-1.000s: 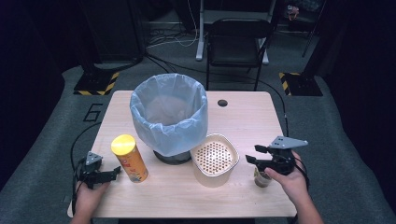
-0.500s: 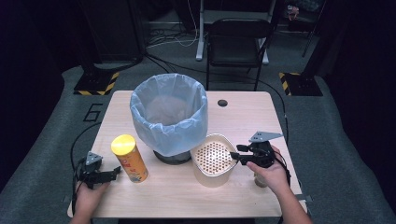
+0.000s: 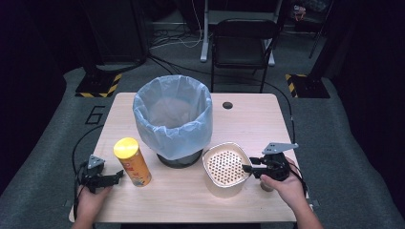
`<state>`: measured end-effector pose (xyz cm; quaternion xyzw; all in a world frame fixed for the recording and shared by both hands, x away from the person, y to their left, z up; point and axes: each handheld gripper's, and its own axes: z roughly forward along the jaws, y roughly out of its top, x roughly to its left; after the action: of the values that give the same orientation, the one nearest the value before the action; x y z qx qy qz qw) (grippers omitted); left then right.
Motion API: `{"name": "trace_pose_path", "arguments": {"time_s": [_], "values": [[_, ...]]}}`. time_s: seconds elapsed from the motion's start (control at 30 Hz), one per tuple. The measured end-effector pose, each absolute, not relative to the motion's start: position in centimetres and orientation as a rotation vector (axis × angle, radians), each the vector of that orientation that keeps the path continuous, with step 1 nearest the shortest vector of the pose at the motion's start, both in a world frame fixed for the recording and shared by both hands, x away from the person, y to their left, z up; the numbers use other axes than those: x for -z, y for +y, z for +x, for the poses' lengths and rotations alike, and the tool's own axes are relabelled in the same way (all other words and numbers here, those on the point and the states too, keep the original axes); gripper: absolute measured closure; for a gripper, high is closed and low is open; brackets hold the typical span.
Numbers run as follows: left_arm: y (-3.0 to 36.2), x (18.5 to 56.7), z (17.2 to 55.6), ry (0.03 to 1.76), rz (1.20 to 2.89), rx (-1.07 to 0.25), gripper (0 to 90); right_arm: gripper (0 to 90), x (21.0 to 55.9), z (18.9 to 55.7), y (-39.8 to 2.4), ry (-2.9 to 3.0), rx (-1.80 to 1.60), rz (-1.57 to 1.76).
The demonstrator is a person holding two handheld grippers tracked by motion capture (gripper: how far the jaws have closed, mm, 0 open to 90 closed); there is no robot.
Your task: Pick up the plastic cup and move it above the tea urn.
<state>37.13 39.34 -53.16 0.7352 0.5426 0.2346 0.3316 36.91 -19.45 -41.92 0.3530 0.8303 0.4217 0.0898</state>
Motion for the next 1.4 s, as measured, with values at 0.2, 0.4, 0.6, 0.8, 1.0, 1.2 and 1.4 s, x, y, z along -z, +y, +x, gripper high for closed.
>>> {"name": "trace_pose_path", "arguments": {"time_s": [0.2,0.4,0.6,0.8,1.0,1.2,1.4], "values": [[39.3,53.2,37.1,1.418,1.921,-0.614,10.3,54.1,41.9,35.4,-20.7,2.47,-1.266,1.069],[39.3,53.2,37.1,1.418,1.921,-0.613,10.3,36.6,40.9,34.8,-22.3,2.347,-1.328,1.073],[39.3,53.2,37.1,1.418,1.921,-0.614,10.3,24.1,41.4,34.8,-24.6,2.241,-1.251,1.101],[39.4,53.1,37.1,1.417,1.926,-0.614,10.3,15.0,43.5,34.7,-25.8,2.28,-1.174,1.127],[39.3,53.2,37.1,1.418,1.922,-0.614,10.3,14.4,45.3,34.6,-25.9,2.298,-1.156,1.151],[39.3,53.2,37.1,1.418,1.923,-0.614,10.3,15.9,46.6,34.7,-25.9,2.341,-1.131,1.129],[39.4,53.2,37.1,1.418,1.925,-0.614,10.3,19.5,47.3,34.8,-25.6,2.377,-1.088,1.088]]}}
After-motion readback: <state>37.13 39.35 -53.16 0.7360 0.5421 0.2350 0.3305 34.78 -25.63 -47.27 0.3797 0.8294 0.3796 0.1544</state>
